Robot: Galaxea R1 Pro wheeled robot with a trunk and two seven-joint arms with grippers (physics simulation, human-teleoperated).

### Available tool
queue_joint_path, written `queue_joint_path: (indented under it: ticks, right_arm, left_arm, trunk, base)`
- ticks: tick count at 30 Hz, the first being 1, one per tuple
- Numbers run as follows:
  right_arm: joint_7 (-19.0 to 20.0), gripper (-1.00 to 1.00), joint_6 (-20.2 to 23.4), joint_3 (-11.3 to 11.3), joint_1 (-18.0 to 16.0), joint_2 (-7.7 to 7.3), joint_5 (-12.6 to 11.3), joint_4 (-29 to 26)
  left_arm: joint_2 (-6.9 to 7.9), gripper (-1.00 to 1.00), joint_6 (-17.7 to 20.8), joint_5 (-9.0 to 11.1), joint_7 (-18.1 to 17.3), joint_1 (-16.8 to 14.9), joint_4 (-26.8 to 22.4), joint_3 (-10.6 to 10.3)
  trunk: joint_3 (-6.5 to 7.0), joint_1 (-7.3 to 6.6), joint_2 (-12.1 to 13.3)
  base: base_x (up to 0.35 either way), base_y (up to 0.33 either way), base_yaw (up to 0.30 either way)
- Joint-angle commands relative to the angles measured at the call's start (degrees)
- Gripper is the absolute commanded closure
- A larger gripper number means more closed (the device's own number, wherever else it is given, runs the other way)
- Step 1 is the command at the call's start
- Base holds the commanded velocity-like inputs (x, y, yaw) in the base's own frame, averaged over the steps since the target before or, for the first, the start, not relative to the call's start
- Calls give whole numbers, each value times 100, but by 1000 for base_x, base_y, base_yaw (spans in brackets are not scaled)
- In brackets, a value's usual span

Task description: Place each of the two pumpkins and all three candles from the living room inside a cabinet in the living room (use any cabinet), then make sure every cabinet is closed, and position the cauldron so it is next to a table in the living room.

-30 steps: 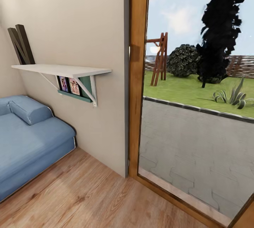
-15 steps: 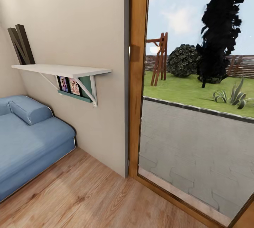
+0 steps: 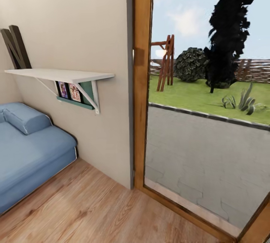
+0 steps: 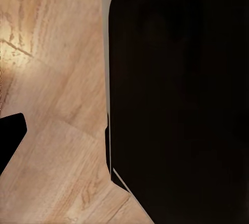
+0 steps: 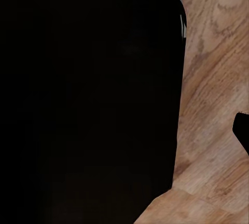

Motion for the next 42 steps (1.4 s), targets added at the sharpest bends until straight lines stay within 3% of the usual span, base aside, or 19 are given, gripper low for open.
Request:
queue_joint_path:
  ticks: [1,9,14,24,26,28,30,37,42]
  right_arm:
    - [3,-100,-13,2,-4,-2,4,-3]
    - [-4,-100,-1,-4,-60,-24,22,-140]
    - [-11,-100,156,7,-182,-26,29,-765]
    - [-7,-100,416,26,-205,-19,29,-842]
    - [-13,-100,418,27,-206,-18,29,-842]
    - [-15,-100,420,27,-206,-18,29,-837]
    - [-11,-100,422,27,-206,-18,29,-836]
    - [-7,-100,423,21,-206,-22,22,-835]
    - [0,-100,420,25,-206,-19,24,-835]
  left_arm:
    - [0,-100,-1,1,2,0,-5,0]
    - [-4,-100,-1,5,2,0,-5,3]
    - [-16,-100,-2,24,-10,0,-54,0]
    - [-50,-100,-1,61,-51,0,-496,29]
    - [-69,-100,-1,290,-51,0,-714,127]
    - [-67,-100,-1,735,-51,0,-807,251]
    - [-60,-100,-1,975,-58,0,-849,288]
    - [-54,-100,26,1140,-79,0,-1048,319]
    - [-56,-100,30,1172,-63,0,-1037,334]
  trunk:
    - [-6,0,-3]
    - [13,0,-3]
    - [36,0,-3]
    - [86,0,-3]
    - [96,0,-3]
    - [105,0,-3]
    - [115,0,-3]
    - [149,0,-3]
    - [263,-110,198]
  base:
    - [0,0,-230]
    - [0,0,-251]
    - [0,0,-261]
    - [0,0,-262]
    - [0,0,-262]
    - [0,0,-262]
    - [0,0,-262]
    - [0,0,-262]
    - [0,0,-262]
